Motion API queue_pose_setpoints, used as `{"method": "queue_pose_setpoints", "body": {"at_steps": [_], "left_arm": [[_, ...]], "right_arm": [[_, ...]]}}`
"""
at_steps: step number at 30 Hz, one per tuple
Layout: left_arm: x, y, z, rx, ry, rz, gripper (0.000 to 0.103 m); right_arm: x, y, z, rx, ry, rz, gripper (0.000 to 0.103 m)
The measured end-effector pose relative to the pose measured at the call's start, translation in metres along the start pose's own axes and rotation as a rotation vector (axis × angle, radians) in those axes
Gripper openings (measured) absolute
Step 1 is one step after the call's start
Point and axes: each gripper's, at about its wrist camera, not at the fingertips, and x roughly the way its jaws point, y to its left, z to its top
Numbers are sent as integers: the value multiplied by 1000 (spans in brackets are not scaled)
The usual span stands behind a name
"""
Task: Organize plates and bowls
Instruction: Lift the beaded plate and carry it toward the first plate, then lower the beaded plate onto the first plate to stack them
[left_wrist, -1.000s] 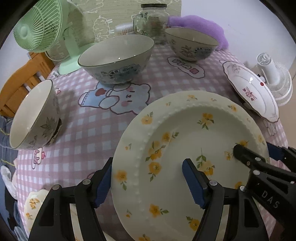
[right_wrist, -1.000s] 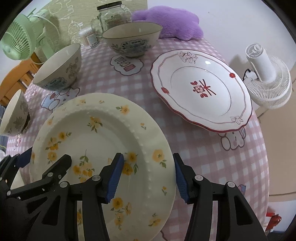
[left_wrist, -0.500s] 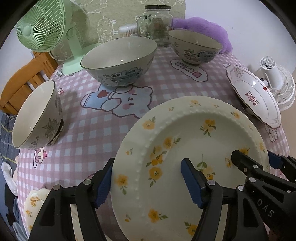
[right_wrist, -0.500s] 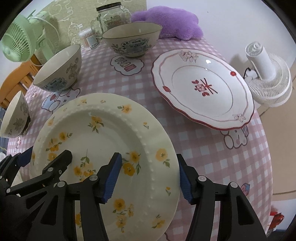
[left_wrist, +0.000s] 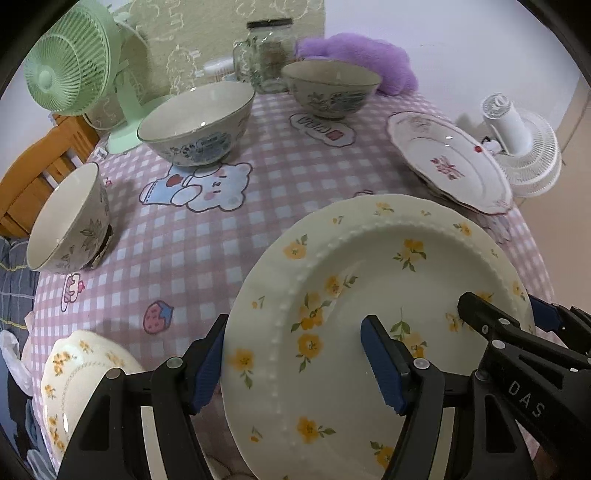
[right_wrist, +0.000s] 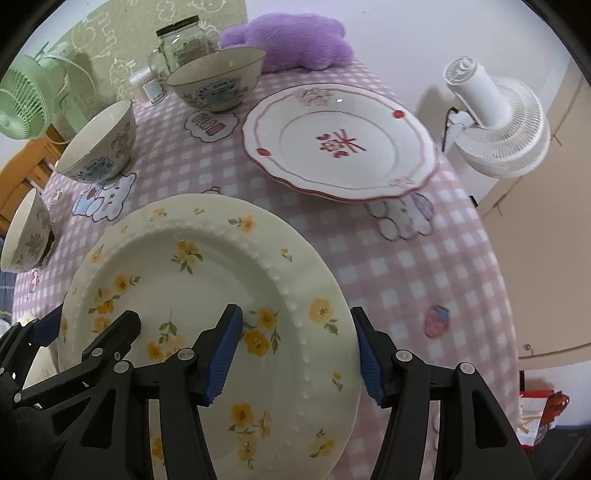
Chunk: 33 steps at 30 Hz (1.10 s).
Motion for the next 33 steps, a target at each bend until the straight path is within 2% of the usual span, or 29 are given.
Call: {"method": "queue_pose_setpoints", "body": {"at_steps": [8,15,24,33], "left_arm": [[-30,-6,-17,4,-11,2,71],[-52,4,-28,1,-38,-20,71],[-75,45,-53,-37,-71,-46,71],[-83,98,-77,-61,-79,-51,71]], "right_arm": [[-31,-6,-23,9,-3,7,62],[-57,2,-34,1,-38,-5,62],[-82,40,-53,-31,-76,-23,62],[-89,91,-76,-40,-73,-31,62]]}}
